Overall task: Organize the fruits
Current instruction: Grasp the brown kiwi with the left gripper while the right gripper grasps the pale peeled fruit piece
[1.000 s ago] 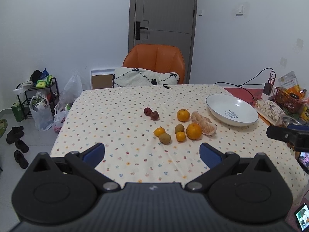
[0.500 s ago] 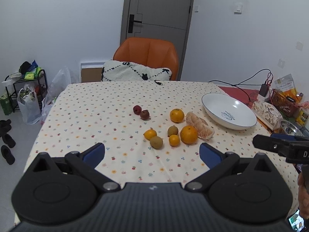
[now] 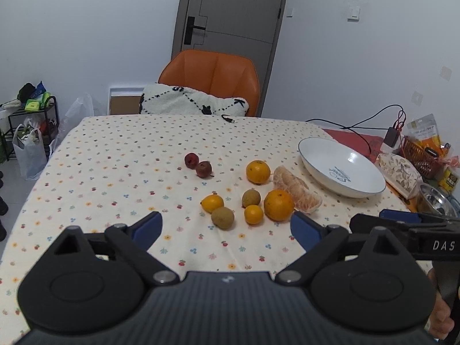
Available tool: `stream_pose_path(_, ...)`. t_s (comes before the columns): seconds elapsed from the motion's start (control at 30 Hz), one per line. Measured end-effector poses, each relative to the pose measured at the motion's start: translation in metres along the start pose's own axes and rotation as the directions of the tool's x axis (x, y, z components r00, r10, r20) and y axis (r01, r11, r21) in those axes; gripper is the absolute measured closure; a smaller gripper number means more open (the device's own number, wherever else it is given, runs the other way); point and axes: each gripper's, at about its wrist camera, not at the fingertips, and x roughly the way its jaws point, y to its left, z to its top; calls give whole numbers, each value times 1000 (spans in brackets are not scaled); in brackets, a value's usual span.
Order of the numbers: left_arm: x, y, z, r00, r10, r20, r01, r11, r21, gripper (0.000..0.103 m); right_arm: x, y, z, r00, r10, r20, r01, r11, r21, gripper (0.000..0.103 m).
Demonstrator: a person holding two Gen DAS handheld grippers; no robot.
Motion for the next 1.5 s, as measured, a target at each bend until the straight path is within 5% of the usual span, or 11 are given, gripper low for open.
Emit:
stream_pose_path(0.4,49,7,0,999,-5,-53,3,1000,-31,34,44,2,3,998,3,-55,-4,1000,-16,42)
stream_pose_path(0.97,89,12,1,992,-30,-120,24,998,-52,76,81,-7,13,995,-31,-90,28,999,-36,65)
stream_pose_path(1.5,86,27,4,997,-26,-70,21,997,-75,78,92,-10,13,998,-48,-47,43,994,-102,91)
